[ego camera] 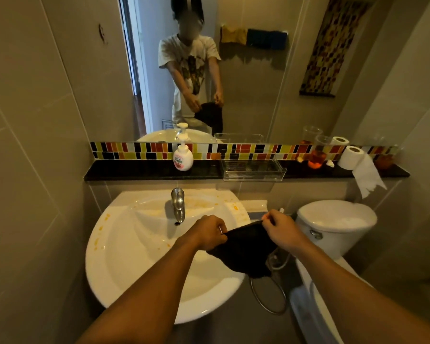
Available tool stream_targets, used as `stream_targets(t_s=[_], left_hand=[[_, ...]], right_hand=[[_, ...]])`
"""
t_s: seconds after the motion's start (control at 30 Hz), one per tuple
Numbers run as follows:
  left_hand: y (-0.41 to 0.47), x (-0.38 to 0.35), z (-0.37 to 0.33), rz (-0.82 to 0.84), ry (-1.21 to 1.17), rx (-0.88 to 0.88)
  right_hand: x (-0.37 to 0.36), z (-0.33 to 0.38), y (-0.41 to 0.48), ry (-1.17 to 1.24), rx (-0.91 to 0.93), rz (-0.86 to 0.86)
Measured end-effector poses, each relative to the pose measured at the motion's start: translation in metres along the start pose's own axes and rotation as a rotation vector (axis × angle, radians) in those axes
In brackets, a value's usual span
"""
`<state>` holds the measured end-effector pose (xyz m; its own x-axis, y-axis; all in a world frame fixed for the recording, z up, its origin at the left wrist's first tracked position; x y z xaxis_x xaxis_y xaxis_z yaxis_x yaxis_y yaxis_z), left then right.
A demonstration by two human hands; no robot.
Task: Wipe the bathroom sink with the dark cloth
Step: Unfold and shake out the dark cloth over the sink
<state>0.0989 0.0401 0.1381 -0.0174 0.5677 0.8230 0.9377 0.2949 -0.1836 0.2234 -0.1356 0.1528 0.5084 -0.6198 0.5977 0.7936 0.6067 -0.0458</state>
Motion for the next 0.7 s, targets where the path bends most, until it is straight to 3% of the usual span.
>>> stream_targets(t_s=[0.13,0.27,0.5,0.7], left_hand=[[0.013,0.027,-0.010,-0.044,-0.037,-0.051],[0.023,0.040,-0.018,-0.035,-0.009,-0.102],[0.028,0.019,-0.002,0.083,0.037,-0.067],[0.041,-0.010,0.013,0.157,0.099,0.002]], right_hand=[[0.011,-0.002,0.009,-0.250,0.103,0.160],[0.028,-0.010,0.022,-0.411,0.142,0.160],[0.034,-0.057,0.020,-0.521,0.024,0.237],[0.012,-0.091,0.029,-0.479,-0.064,0.323]])
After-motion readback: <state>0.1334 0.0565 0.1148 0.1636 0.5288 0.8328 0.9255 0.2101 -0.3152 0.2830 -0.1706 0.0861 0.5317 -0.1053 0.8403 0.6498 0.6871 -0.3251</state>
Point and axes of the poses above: each hand's wrist, its own y-axis towards the middle knuckle, its own x-axis out of the back of the hand, z = x × y, the point moved 5 cm from there along y, towards the middle knuckle, and after that the axes turned 9 degrees about y, right-handed, at the moved point
